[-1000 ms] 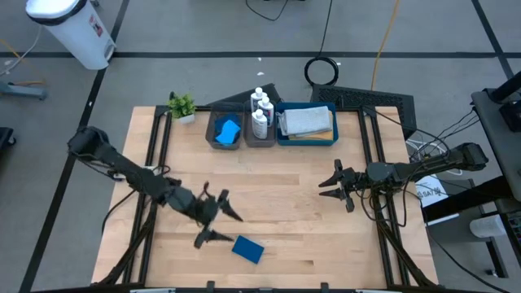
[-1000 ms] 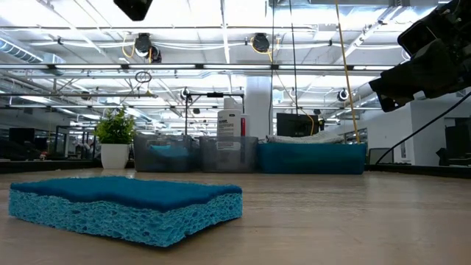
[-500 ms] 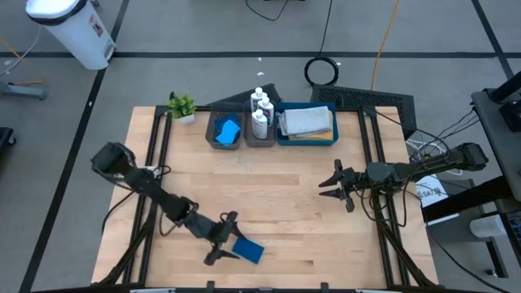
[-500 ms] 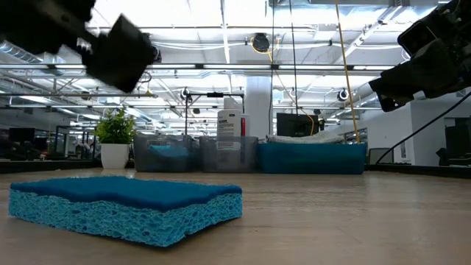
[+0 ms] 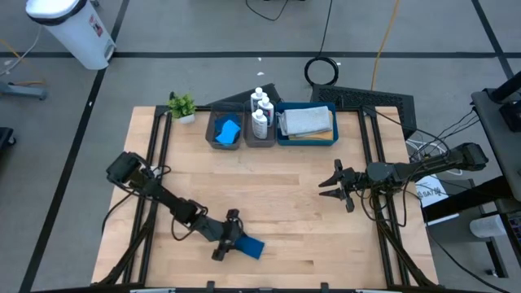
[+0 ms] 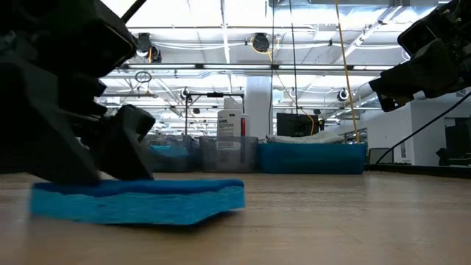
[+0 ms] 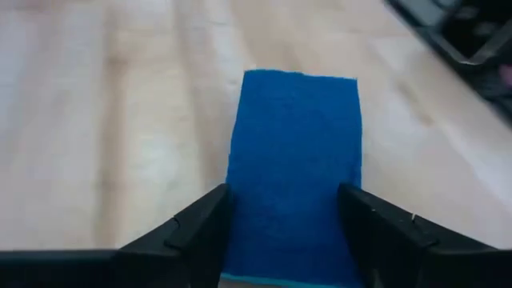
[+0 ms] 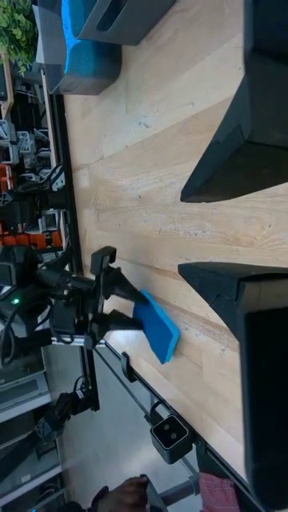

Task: Pick & Place Kitchen Items
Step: Put the blue sponge into the left black bin

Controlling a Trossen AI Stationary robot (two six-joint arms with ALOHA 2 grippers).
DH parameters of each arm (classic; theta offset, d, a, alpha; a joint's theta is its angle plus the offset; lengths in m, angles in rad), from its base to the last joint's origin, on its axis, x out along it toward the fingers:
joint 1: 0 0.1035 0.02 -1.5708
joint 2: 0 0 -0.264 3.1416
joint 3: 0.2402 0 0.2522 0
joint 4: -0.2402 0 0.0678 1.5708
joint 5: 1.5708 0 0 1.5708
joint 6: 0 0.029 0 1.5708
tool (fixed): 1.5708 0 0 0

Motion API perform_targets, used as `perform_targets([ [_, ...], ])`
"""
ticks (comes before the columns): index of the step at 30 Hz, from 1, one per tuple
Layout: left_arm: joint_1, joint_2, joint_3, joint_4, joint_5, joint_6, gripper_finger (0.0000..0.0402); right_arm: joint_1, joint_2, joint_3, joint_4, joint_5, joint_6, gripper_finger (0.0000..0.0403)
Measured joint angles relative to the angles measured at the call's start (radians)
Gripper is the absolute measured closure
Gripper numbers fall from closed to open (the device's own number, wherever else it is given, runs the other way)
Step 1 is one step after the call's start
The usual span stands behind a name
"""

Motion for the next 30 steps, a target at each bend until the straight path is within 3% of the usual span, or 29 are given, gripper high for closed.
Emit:
perform_targets([
  [5, 0.017, -0.003, 0.002, -0.102, -0.089, -0.038, 0.0188, 0.0, 0.0, 0.0, 0.0, 0.0, 0.0, 0.0303],
  [12, 0.046, -0.055, 0.001, -0.241, -0.109, -0.108, 0.0199, 0.0, 0.0, 0.0, 0.0, 0.0, 0.0, 0.0303],
  [21, 0.078, -0.285, -0.006, -0.607, -0.212, -0.209, 0.02, 0.0, 0.0, 0.0, 0.0, 0.0, 0.0, 0.0303],
  [30, 0.081, -0.498, -0.006, -0.709, -0.334, -0.209, 0.02, 0.0, 0.0, 0.0, -0.001, 0.0, 0.0, 0.0303],
])
